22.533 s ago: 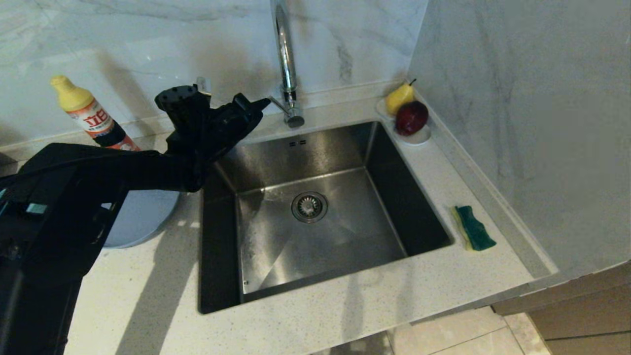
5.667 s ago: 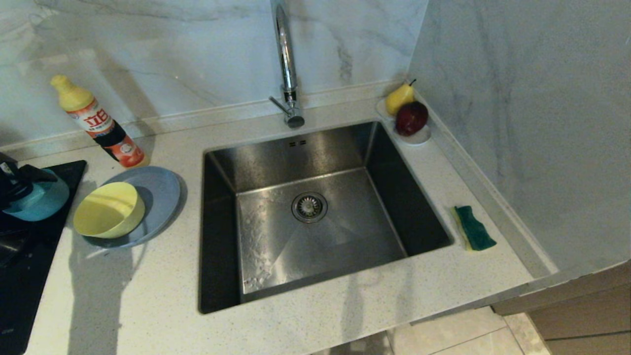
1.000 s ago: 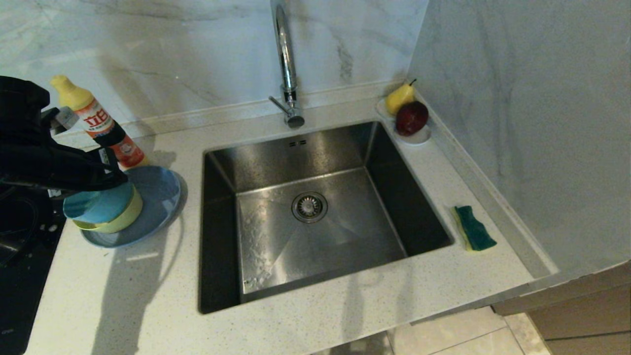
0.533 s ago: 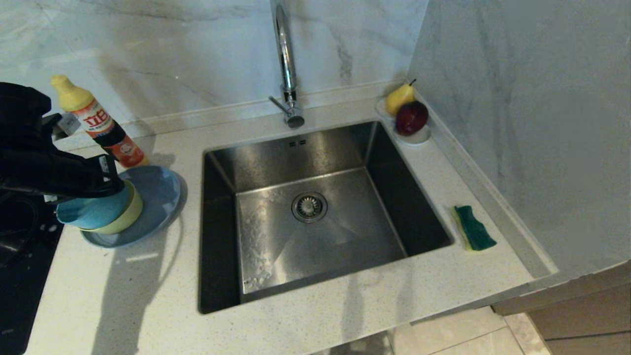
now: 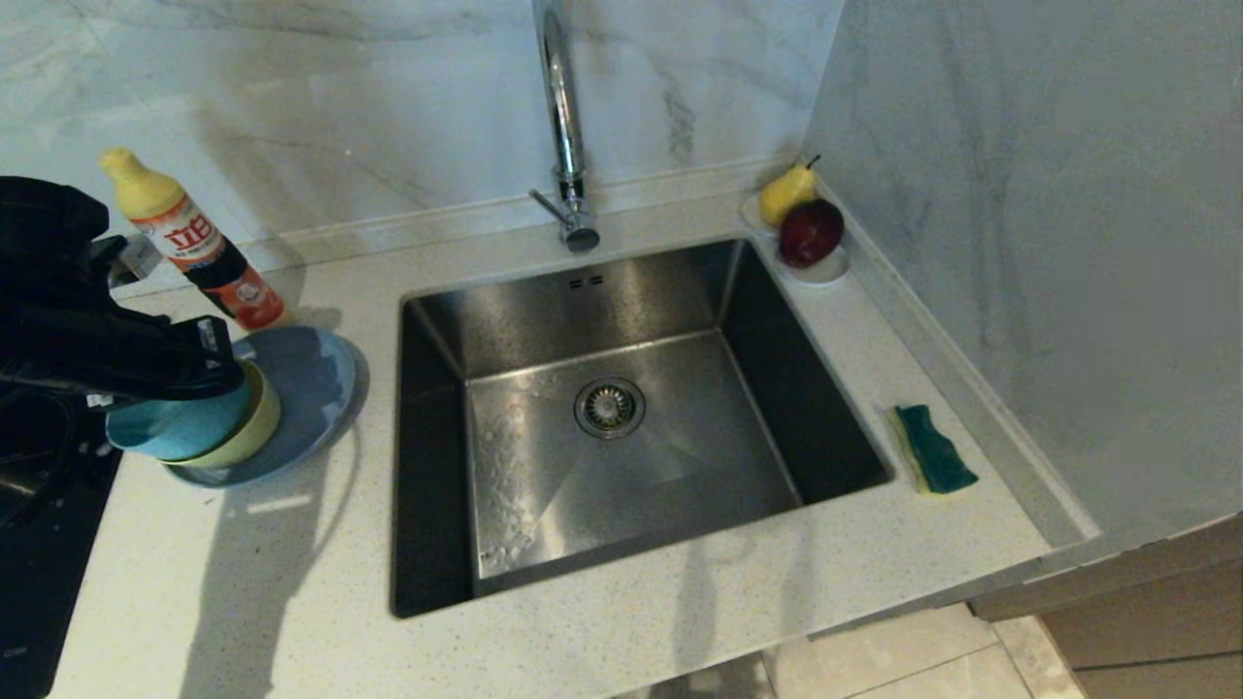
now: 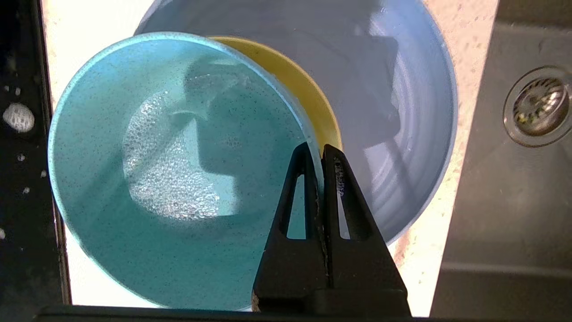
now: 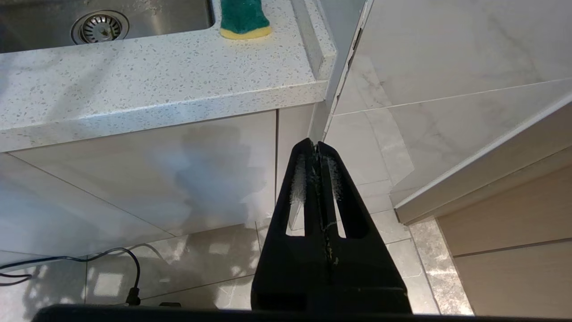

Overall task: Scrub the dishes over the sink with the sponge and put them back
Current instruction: Place the bowl on the bowl

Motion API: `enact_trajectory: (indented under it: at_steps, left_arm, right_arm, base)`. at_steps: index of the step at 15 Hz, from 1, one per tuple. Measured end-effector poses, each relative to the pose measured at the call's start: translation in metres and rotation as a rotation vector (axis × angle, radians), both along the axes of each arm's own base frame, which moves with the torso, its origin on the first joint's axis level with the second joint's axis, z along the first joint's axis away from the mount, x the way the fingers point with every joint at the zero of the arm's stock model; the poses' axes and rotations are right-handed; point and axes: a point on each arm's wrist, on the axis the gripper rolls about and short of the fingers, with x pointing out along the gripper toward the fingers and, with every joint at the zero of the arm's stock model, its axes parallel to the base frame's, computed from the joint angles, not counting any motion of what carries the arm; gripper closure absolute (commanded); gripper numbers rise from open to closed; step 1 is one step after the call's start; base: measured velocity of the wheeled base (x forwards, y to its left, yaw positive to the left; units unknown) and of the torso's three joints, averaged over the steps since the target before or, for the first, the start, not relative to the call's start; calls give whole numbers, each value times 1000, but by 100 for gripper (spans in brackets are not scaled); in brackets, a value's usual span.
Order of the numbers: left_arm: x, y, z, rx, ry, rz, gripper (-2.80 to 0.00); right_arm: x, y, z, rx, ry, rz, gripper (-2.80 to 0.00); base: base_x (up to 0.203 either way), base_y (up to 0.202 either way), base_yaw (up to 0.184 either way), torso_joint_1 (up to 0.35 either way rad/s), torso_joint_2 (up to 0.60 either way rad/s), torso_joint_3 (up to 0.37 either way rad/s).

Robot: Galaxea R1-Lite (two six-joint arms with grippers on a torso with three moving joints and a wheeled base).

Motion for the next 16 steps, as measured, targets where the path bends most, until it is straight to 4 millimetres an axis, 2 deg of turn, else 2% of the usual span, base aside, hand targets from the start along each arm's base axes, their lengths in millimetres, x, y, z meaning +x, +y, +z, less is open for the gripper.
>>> enact_trajectory:
  at_steps: [8,9,13,16]
  left_arm:
    - [0,0,5,-6,-32,2,0]
    - [-1,0,3,-3,-27,3,-280]
    - [-1,-1,-2,-8,-11,-2,-280]
    - [1,0,9,-16,-65,6,-280]
  right_arm:
    - [0,0,0,0,0,0,0]
    - [0,0,0,1,0,0,0]
    - [0,0,0,1,0,0,0]
    - [0,0,0,0,0,0,0]
  base:
    - [0,0,0,0,0,0]
    - [0,0,0,0,0,0]
    - [0,0,0,0,0,0]
    - [0,0,0,0,0,0]
